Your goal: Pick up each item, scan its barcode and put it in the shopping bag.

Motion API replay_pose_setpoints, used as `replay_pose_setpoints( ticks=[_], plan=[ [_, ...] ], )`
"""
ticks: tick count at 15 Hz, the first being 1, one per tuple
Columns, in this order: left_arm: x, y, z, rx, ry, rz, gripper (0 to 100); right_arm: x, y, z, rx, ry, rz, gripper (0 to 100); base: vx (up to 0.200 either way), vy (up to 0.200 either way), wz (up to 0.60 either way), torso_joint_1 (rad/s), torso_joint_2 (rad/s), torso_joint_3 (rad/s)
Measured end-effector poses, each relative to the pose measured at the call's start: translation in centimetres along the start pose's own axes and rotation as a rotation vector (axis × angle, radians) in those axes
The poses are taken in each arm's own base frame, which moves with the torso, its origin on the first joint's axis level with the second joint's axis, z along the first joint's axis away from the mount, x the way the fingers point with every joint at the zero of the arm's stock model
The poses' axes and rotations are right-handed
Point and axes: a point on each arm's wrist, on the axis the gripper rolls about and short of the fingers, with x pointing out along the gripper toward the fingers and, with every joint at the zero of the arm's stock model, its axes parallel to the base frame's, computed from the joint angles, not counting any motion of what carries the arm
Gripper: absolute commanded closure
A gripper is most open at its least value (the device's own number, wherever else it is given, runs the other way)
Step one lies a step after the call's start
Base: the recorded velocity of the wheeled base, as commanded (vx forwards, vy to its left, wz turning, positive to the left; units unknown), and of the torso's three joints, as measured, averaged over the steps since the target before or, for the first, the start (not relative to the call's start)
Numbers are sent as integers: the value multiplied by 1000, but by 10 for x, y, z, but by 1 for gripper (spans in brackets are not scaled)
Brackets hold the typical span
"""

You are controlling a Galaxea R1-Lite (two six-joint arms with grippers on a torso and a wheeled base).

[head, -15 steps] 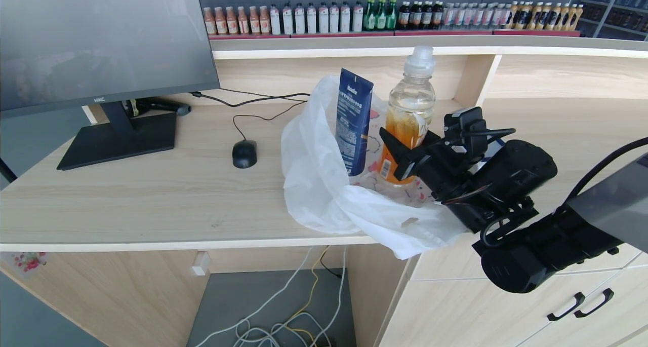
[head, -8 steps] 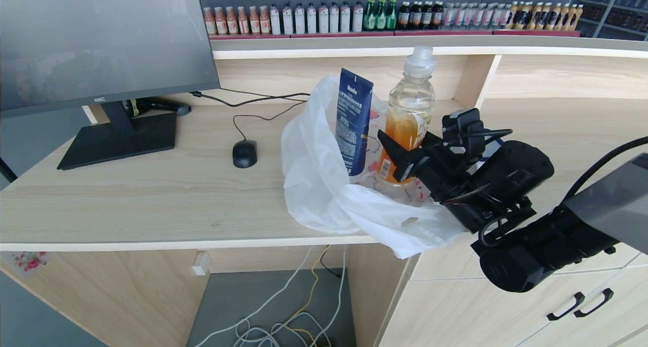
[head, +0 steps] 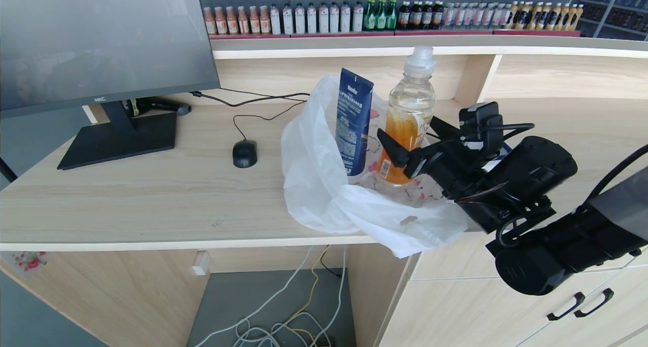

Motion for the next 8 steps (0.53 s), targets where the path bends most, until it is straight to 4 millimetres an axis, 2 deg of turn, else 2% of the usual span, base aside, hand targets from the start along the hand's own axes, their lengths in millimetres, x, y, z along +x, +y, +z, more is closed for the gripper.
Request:
replay_pose_setpoints(
  ticks=[5, 8],
  plan=[
    [0, 0, 0, 0, 0, 0, 0, -17, -1, 23, -1, -14, -2, 0, 0, 0, 0, 0, 0, 0],
    [0, 0, 0, 0, 0, 0, 0, -43, -1, 43, -1, -11, -3, 0, 0, 0, 0, 0, 0, 0]
  ],
)
